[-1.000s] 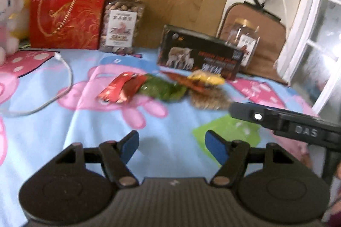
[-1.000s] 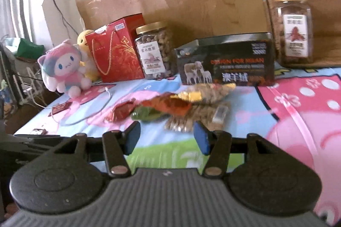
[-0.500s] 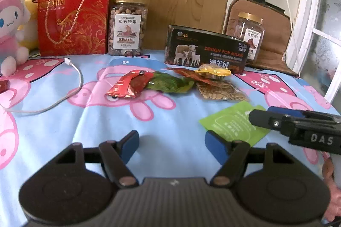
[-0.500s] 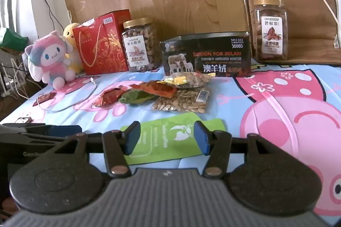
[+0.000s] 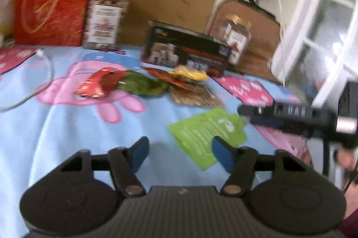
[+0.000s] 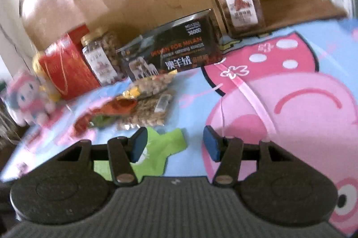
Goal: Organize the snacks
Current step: 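Move the right gripper to the light green spout pouch and grasp it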
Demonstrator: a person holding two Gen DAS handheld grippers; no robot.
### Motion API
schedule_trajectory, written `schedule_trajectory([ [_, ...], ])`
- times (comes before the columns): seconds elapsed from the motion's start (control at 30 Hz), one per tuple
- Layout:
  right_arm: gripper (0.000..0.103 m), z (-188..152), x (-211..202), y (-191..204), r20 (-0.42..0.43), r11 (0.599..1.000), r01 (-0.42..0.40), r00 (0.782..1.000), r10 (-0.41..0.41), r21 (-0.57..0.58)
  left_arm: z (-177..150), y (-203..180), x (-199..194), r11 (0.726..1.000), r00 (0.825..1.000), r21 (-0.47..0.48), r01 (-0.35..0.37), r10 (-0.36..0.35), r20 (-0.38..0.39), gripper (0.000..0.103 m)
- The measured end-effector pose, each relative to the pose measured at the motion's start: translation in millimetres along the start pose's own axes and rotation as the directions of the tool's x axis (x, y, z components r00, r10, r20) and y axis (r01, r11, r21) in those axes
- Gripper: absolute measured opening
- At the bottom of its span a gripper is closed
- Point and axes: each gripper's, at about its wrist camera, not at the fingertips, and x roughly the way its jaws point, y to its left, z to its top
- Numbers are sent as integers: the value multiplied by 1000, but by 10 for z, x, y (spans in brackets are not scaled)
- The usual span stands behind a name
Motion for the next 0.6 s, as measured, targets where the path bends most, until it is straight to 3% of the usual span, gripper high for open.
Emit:
schedule_trajectory([
  [0.2,56,75,86,-177,-76,966,-166,980,184,198,-90,-317,144,978,993,173,-120,121,5,56],
  [0.27,52,76,142,-268,-95,923,-241,955,280,300,-92,-311,142,977,992,174,-123,124,4,56],
  [0.37,53,91,133,-368,-84,874,-295,932,352,386,-91,-266,117,981,994,157,-112,113,5,57],
  [0.5,53,56,113,-578,-43,758,-373,884,466,534,-71,-218,112,986,996,138,-91,91,6,59],
  [0.6,54,28,72,-643,-30,706,-409,854,519,578,-56,-151,94,993,998,105,-62,62,6,61],
])
